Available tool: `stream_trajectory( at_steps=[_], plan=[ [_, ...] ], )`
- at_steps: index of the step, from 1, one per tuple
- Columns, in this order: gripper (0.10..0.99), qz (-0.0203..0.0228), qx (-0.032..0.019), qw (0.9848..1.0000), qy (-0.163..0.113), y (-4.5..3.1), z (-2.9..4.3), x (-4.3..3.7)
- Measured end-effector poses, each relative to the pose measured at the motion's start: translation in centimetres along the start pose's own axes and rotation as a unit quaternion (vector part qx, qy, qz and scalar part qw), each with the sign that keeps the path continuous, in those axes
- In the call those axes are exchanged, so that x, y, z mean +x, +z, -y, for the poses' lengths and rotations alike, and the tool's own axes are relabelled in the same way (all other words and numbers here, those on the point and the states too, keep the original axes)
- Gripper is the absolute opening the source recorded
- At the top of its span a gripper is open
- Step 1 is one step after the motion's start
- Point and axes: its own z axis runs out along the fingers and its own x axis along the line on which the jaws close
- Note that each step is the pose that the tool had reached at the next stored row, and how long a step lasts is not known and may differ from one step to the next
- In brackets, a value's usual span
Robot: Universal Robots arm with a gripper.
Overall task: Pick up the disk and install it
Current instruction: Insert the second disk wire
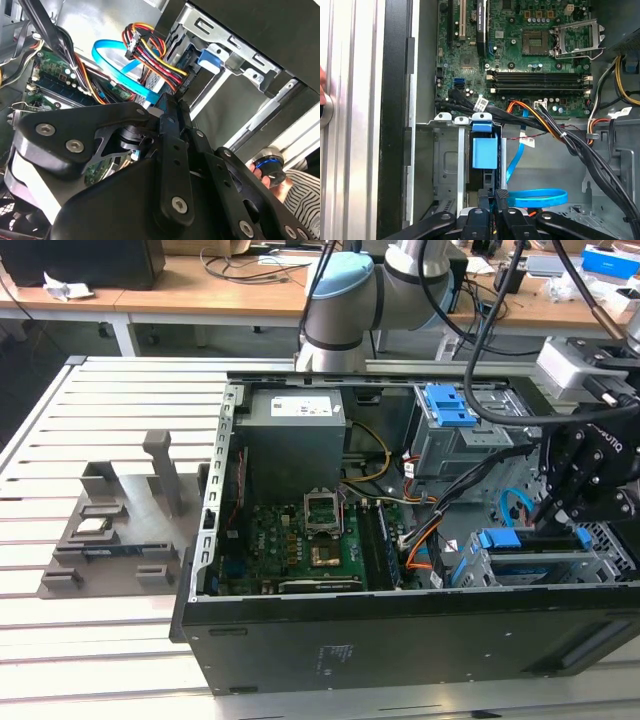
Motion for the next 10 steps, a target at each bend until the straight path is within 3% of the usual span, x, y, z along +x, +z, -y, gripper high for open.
stream_trajectory(
  at_steps=[5, 10],
  plan=[
    [0.161, -0.0001, 0.0000, 1.0000, 0.000, 0.33, -0.01, -0.02],
    [0.161, 0.0004, 0.0004, 1.0000, 0.000, 0.05, -0.08, 0.00]
  ],
)
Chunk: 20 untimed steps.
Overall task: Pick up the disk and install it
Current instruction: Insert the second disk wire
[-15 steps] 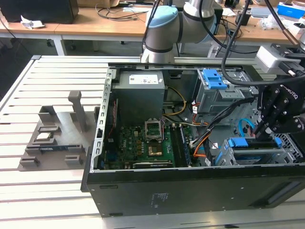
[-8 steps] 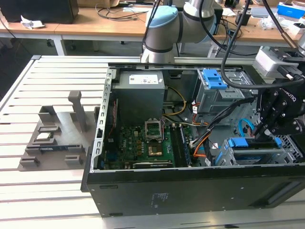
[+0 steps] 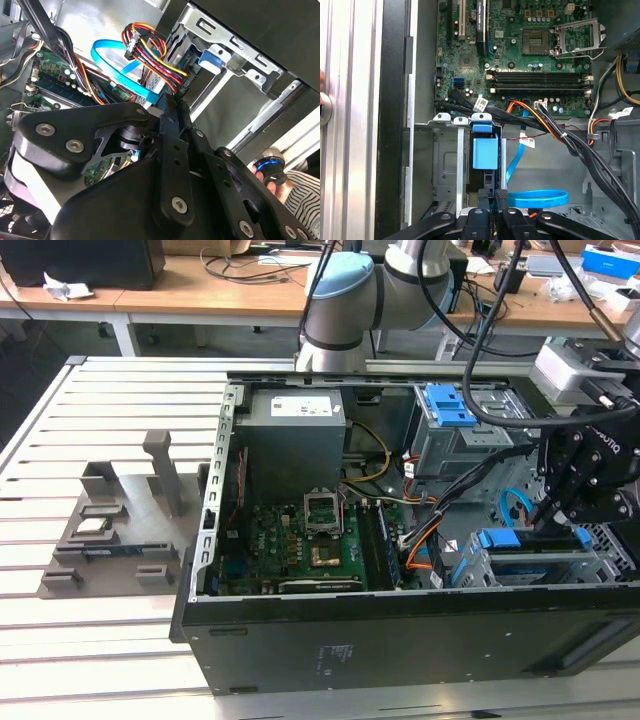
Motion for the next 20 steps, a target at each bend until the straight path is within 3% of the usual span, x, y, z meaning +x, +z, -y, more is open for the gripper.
stream_trajectory(
  at_steps=[3, 6, 20],
  plan=[
    [0.161, 0.0001, -0.0001, 1.0000, 0.000, -0.07, -0.01, 0.00],
    [0.161, 0.0071, 0.0000, 1.0000, -0.001, -0.07, 0.00, 0.00],
    [0.161, 0.0065, 0.0001, 1.0000, -0.001, 0.78, 0.05, 0.00]
  ],
)
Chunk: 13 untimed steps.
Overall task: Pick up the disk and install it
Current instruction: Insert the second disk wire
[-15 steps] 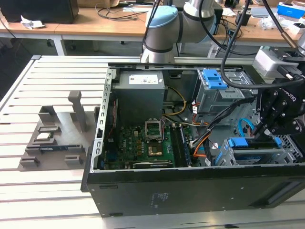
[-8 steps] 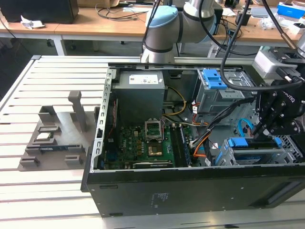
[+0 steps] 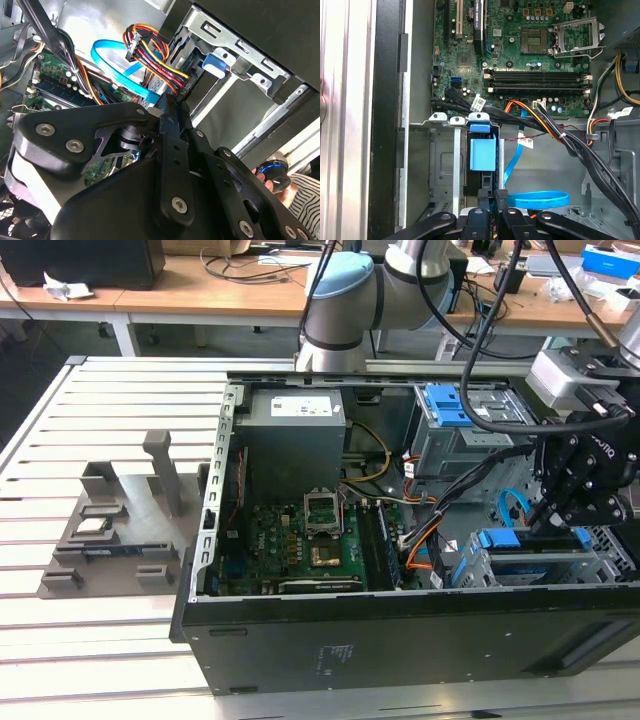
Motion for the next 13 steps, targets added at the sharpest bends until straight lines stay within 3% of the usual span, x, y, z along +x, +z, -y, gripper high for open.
stream_trajectory(
  at_steps=[4, 5, 6, 10, 12, 13],
  plan=[
    [0.173, 0.0007, 0.0000, 1.0000, 0.000, 0.09, 0.01, -0.01],
    [0.235, 0.0001, 0.0000, 1.0000, 0.000, -0.18, -0.01, 0.00],
    [0.235, 0.0000, 0.0000, 1.0000, 0.000, -0.97, -0.07, 0.01],
    [0.220, -0.0004, 0.0001, 1.0000, 0.000, -2.84, -0.20, -0.15],
    [0.106, -0.0003, 0.0001, 1.0000, 0.000, -4.12, -0.29, -0.15],
    [0.106, -0.0005, 0.0001, 1.0000, 0.000, -4.46, -0.31, -0.14]
  ],
)
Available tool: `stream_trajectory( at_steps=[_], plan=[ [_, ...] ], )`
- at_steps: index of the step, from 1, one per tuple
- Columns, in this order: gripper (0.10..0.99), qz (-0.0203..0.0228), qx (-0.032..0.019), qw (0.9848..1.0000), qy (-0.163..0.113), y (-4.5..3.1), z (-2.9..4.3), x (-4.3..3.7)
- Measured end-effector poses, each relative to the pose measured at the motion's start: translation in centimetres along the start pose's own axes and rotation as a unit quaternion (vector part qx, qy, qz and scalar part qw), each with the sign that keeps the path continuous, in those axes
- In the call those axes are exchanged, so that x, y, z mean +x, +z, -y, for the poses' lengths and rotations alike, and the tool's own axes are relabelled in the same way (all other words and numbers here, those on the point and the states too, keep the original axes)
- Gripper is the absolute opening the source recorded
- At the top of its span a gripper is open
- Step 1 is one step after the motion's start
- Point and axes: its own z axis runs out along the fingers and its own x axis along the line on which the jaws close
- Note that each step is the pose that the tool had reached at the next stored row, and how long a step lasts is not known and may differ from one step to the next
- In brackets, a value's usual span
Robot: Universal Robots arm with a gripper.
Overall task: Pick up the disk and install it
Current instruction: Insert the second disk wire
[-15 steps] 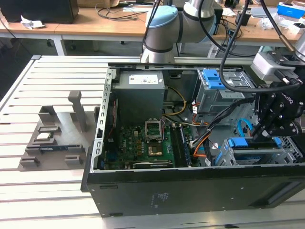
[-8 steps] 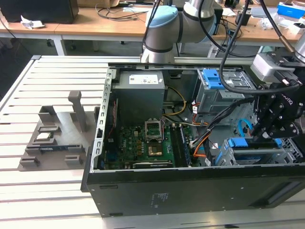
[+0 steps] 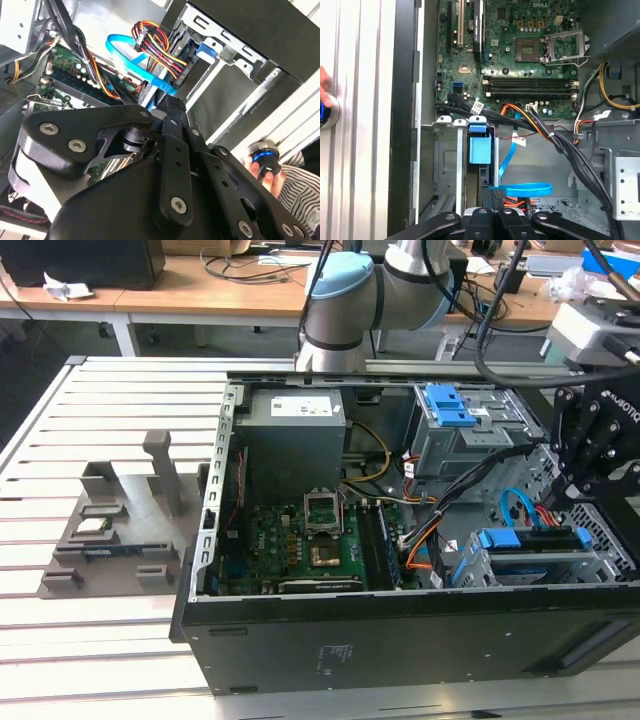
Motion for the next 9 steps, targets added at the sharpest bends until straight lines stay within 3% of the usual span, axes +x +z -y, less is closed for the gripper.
stream_trajectory(
  at_steps=[3, 9],
  plan=[
    [0.106, 0.0000, 0.0000, 1.0000, 0.000, -1.31, -0.09, 0.05],
    [0.106, 0.0001, 0.0000, 1.0000, 0.000, -1.36, -0.09, 0.05]
  ],
)
